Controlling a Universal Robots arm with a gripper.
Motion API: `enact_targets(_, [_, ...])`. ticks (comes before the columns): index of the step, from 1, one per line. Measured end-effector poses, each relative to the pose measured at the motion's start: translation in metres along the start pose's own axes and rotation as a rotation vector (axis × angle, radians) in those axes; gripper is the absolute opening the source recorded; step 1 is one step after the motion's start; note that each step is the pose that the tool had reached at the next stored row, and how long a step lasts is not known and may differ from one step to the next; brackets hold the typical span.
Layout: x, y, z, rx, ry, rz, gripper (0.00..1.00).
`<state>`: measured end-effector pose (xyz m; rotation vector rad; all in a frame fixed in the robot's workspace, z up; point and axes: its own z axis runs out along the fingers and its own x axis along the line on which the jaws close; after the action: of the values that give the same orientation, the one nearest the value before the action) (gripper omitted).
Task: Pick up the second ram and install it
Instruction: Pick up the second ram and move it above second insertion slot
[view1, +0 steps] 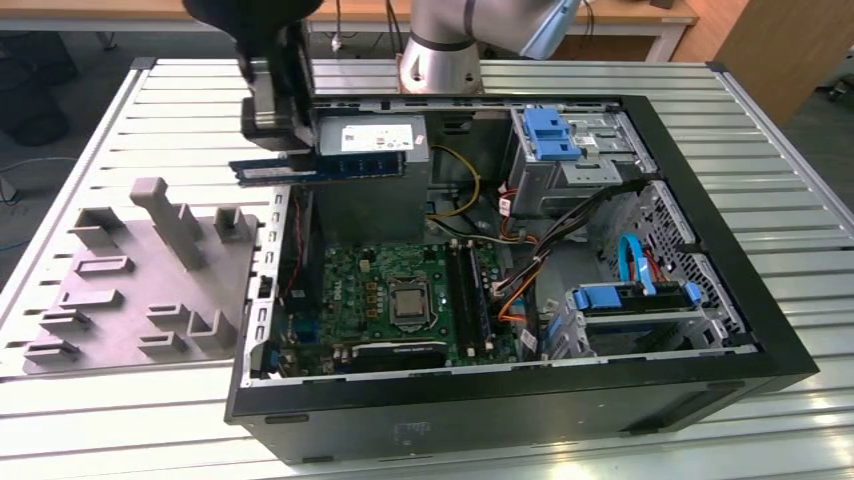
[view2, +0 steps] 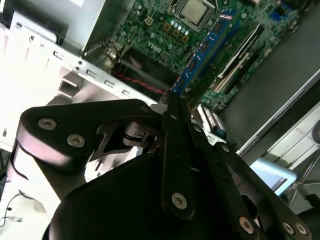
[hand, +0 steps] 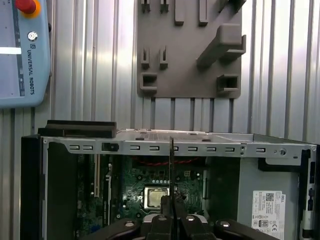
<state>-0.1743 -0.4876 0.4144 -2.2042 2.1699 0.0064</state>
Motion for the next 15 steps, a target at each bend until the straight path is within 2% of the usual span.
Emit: enact_targets(15, [0.0012,-0.0675,0.0035,-0.0011,0.0,0.0,0.13])
